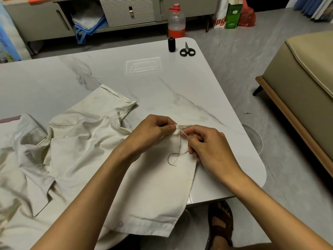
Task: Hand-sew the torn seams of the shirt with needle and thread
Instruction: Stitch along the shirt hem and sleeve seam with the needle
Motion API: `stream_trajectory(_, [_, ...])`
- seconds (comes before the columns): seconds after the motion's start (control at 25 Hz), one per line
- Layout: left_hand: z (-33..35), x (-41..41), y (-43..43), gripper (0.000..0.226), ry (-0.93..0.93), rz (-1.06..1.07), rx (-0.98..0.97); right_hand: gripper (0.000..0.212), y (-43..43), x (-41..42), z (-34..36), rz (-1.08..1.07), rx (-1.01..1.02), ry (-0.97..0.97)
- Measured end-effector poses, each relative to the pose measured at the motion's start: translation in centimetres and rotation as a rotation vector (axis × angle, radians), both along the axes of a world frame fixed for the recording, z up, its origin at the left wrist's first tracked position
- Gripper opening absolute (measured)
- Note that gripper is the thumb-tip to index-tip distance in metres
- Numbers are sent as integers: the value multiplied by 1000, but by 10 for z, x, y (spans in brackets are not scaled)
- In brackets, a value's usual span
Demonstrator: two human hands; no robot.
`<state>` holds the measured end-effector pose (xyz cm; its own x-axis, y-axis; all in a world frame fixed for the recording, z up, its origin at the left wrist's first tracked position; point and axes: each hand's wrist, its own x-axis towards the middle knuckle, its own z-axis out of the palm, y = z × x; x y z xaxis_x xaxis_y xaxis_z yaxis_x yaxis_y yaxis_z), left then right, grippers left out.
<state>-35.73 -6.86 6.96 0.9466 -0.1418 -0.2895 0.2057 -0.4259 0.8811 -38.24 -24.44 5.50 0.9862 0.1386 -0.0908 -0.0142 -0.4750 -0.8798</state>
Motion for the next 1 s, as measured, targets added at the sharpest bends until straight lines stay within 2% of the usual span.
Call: stream_trajectory(1.0, [1, -1, 0, 21, -8, -9, 0, 29, 4, -1, 0, -25, 16, -13])
